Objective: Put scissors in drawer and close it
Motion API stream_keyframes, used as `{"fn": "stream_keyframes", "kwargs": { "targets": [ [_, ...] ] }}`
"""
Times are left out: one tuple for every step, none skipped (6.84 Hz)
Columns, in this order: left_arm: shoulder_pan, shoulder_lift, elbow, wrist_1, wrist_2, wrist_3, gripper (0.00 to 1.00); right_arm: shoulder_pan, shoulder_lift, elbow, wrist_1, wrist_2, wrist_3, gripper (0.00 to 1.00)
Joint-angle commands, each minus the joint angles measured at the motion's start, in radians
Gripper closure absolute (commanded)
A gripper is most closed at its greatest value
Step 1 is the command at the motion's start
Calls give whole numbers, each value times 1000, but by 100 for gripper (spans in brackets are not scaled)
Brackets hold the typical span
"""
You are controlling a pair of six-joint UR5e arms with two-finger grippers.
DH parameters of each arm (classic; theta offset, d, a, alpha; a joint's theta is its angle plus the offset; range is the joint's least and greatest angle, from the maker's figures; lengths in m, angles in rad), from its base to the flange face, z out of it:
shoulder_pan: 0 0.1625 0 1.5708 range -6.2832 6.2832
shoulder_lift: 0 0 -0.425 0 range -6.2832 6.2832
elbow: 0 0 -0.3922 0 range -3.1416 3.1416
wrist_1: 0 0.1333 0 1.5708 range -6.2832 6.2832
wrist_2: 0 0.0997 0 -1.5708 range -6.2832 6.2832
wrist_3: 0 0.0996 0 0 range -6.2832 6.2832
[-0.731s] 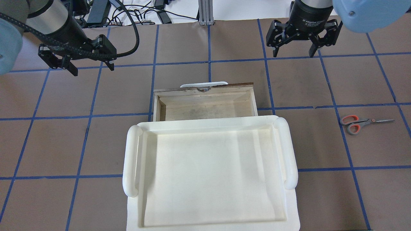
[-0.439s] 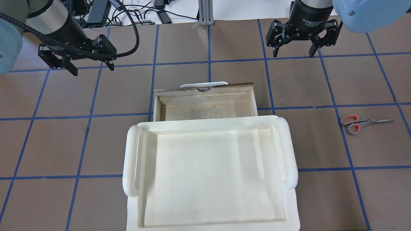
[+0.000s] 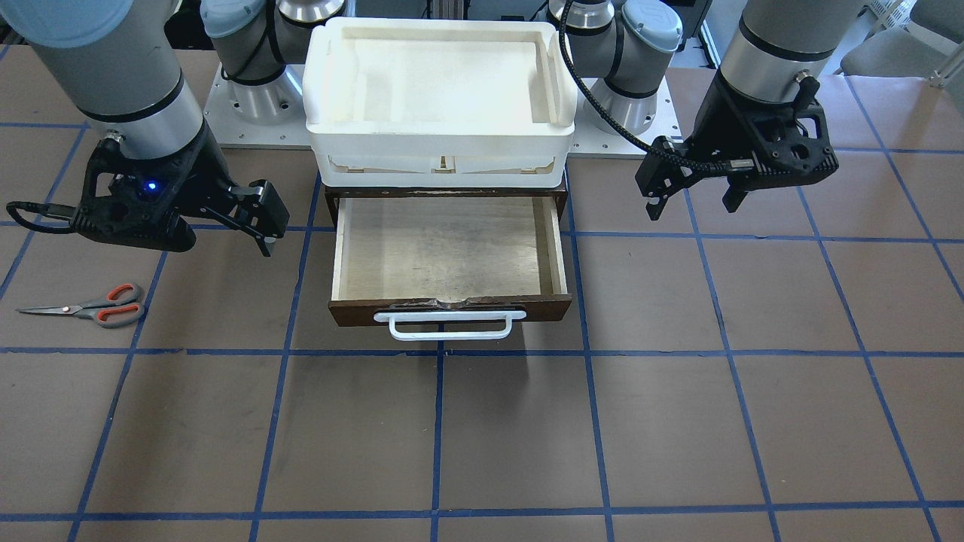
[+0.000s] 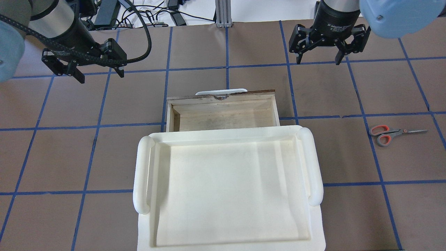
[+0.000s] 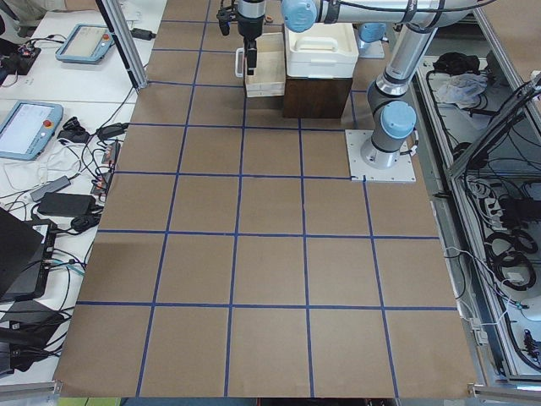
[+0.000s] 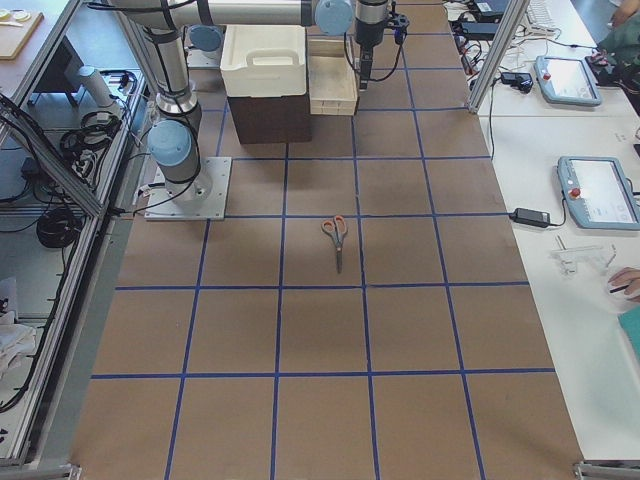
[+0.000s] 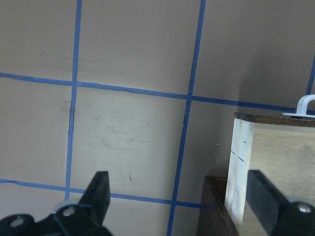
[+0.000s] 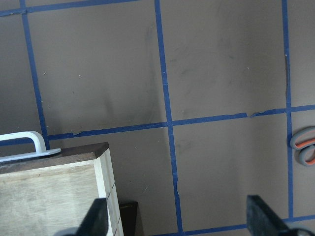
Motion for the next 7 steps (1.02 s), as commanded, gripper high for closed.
{"fn": "stream_keyframes", "kwargs": {
  "targets": [
    [-2,8,-18,3,0,0,0,-10,1,2,-24,4,4,0],
    [-3,6,-18,4,0,-1,0,-27,-2,-1,-68,-5,9,0],
    [-3,8,-18,4,0,0,0,-53,-1,0,-76,-25,10,0],
    [-6,8,-18,6,0,-1,0,-77,15,3,-79,-10,13,0],
    [-6,9,-18,6,0,-1,0,-149,12,2,-79,-11,97,0],
    [-6,9,-18,6,0,-1,0,-228,6,5,-76,-14,212,0],
    [-6,9,-18,6,0,-1,0,-247,7,6,-87,-26,369,0]
  ]
}}
